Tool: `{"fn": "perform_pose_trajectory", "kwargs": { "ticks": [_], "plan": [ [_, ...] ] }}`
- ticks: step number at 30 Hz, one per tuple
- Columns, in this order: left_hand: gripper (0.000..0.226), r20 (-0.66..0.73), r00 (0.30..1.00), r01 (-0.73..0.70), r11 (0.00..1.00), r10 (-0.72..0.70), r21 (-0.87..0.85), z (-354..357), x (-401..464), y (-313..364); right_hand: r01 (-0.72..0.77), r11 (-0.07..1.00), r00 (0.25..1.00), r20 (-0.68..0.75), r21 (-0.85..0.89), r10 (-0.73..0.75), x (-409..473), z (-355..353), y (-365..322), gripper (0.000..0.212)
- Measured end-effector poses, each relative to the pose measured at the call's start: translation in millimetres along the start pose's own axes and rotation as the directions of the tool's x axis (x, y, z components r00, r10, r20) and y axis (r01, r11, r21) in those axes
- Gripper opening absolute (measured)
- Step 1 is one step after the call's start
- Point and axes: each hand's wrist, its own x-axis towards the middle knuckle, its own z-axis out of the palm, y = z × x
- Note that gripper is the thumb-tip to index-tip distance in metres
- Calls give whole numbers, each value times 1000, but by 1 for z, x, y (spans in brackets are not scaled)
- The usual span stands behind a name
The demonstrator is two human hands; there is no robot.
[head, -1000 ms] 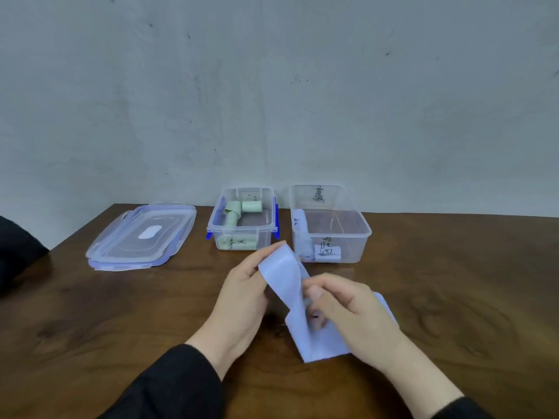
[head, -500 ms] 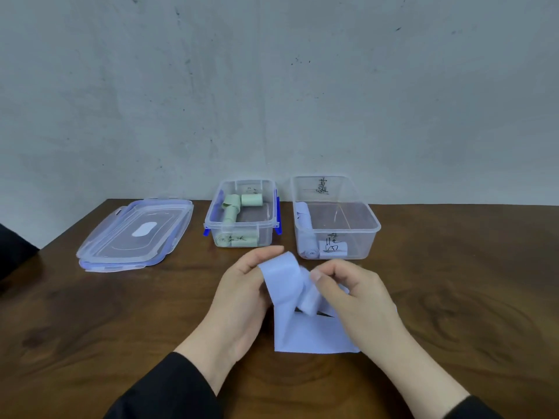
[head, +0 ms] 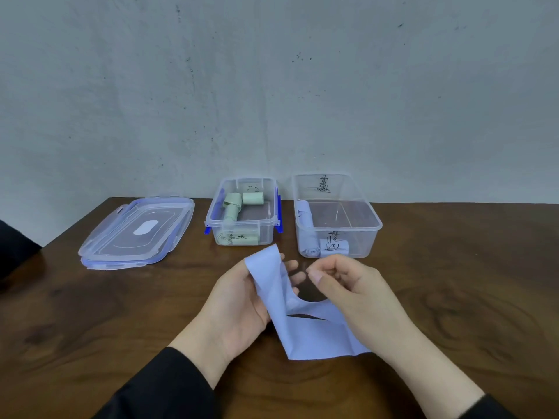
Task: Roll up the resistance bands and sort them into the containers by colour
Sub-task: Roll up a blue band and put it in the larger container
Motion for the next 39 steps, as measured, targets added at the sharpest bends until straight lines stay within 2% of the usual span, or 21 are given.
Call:
{"fn": "perform_pose_trajectory", "kwargs": {
  "ticks": [1, 5, 8, 12, 15, 17, 18, 19, 20, 21, 22, 23, 25, 27, 28, 29, 30, 32, 33, 36, 39],
  "plan": [
    [21, -6, 1000, 4, 1000, -4, 19, -3, 2, -2, -3, 1000, 999, 33, 5, 3, -1, 2, 0, 6],
    [29, 57, 998, -7, 1000, 6, 19, -7, 3, -5, 23, 973, 995, 95, -229, -1, -3, 9, 4, 35],
    [34, 106, 992, -75, 996, 70, 43, -3, -3, -1, 8, 976, 996, 90, -219, 12, -1, 8, 5, 47],
    [34, 229, 971, -116, 973, 69, 199, 0, -5, -4, 14, 996, 996, 88, -88, -7, -2, 7, 4, 25],
    [32, 249, 967, -110, 959, 44, 260, 0, -4, -2, -19, 1000, 1000, -10, 16, 19, 0, 0, 0, 13],
    [34, 162, 977, -174, 963, 142, 206, 2, -1, 0, -49, 996, 994, -96, 77, 56, 2, -7, -4, 16],
    [36, 69, 965, -261, 941, 252, 216, 2, -1, 1, -57, 995, 991, -118, 77, 66, 2, -11, -5, 20],
    [35, -28, 906, -395, 865, 423, 309, 2, -3, 1, -59, 996, 990, -128, 64, 67, 2, -13, -6, 24],
    [31, -62, 793, -514, 720, 606, 467, 4, -7, 2, -55, 997, 989, -133, 50, 61, 2, -15, -6, 26],
    [24, 17, 666, -596, 518, 746, 613, 7, -13, 3, -38, 998, 990, -134, 44, 44, 2, -15, -7, 30],
    [17, 178, 563, -664, 313, 807, 679, 11, -21, 3, -12, 999, 990, -139, 41, 17, 1, -15, -8, 35],
    [16, 365, 495, -712, 127, 789, 691, 14, -26, 1, 23, 999, 989, -145, 35, -17, 0, -14, -9, 38],
    [26, 635, 462, -727, -146, 619, 671, 17, -28, -8, 98, 994, 983, -158, 57, -88, -1, -13, -10, 37],
    [35, 711, 490, -689, -276, 505, 670, 17, -23, -16, 142, 985, 980, -158, 101, -125, -3, -13, -11, 27],
    [35, 695, 505, -670, -276, 512, 689, 17, -23, -17, 163, 982, 977, -152, 100, -146, -4, -14, -11, 25],
    [34, 647, 529, -658, -216, 550, 722, 19, -25, -16, 184, 979, 975, -140, 84, -171, -5, -14, -10, 24],
    [33, 567, 575, -654, -86, 589, 752, 21, -28, -13, 204, 977, 973, -121, 54, -196, -5, -14, -11, 22],
    [33, 394, 719, -618, 266, 572, 740, 25, -32, -9, 250, 968, 966, -67, -23, -251, -6, -12, -11, 20],
    [31, 362, 761, -598, 365, 539, 714, 27, -33, -8, 275, 959, 959, -50, -64, -279, -6, -11, -10, 18],
    [19, 369, 753, -604, 348, 545, 717, 35, -36, -6, 277, 958, 954, -99, -72, -283, -4, -7, -7, 13],
    [21, 306, 756, -602, 430, 579, 673, 44, -40, 4, 136, 981, 991, -32, 135, -133, -3, -5, -8, 41]
  ]
}}
